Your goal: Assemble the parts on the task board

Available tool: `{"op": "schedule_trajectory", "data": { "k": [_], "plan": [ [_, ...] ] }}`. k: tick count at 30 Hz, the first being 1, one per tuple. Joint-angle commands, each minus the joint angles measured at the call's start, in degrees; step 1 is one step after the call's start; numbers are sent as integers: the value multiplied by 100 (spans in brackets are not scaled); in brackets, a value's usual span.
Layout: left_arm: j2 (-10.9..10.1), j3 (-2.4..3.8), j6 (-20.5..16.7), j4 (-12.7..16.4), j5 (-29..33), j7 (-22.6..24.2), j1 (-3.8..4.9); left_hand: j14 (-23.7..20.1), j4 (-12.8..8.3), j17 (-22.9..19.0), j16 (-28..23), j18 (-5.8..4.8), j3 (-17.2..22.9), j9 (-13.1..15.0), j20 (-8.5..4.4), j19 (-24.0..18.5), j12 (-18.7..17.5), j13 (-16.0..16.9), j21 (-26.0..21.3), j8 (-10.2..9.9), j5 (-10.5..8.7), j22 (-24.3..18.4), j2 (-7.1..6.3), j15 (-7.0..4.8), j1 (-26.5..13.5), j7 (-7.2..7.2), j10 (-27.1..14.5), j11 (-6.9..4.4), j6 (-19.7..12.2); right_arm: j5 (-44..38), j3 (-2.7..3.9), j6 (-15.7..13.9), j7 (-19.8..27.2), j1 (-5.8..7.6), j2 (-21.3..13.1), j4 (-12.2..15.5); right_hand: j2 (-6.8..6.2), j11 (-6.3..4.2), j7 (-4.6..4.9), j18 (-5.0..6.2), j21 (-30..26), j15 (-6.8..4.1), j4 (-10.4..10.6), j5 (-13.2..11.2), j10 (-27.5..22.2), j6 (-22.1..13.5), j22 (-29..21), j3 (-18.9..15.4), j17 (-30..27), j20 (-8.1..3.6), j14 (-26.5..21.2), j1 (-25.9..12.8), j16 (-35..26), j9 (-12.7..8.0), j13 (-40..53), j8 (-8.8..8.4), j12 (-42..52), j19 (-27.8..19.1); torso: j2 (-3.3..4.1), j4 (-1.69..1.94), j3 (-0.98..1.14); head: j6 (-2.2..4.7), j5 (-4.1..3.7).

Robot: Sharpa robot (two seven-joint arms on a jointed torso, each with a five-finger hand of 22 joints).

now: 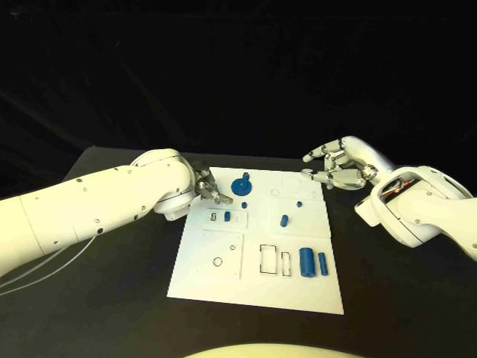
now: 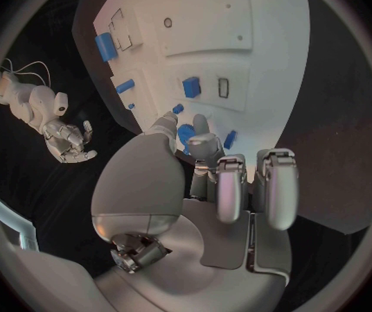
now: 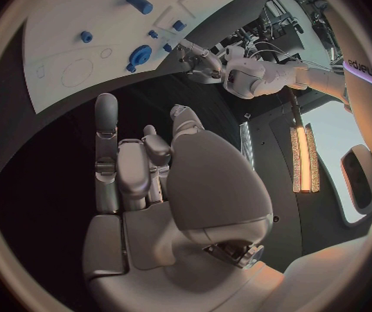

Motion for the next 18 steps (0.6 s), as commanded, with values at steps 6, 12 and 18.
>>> {"op": "schedule_trajectory", "data": {
  "k": [6,12,18],
  "plan": [
    [22,55,226,-404,256,139,343,603,7,1508,14,-71,-236,-328,84,582,-592,-676,5,-421,36,1455,91,130,184,138,-317,130,-169,-33,-1,47,-23,-44,12,-33,-17,1,-19,63,-20,-11,-4,-12,-18,-10,-3,8,-5,4,-12,13,-20,7,-2,20,-12,6,3,3,10,33,17],
    [167,60,221,-805,58,201,418,603,10,1508,14,-72,-273,-380,98,584,-564,-656,7,-464,38,1459,142,138,190,141,-292,133,-124,-32,-1,49,-26,-51,20,-31,-11,-1,-20,60,-3,-12,-2,18,-8,-9,13,15,6,4,-7,16,-15,7,6,24,-1,20,15,1,-1,38,25],
    [382,51,358,-1224,46,258,434,603,16,1508,14,-72,-354,-422,105,585,-558,-665,7,-495,20,1460,147,140,152,139,-280,133,-73,-32,-1,48,-23,-53,29,-22,-8,-2,-21,59,-3,-13,0,32,-8,-7,15,18,13,3,-4,17,-12,7,2,26,-2,24,20,2,-4,60,43]
  ]
}}
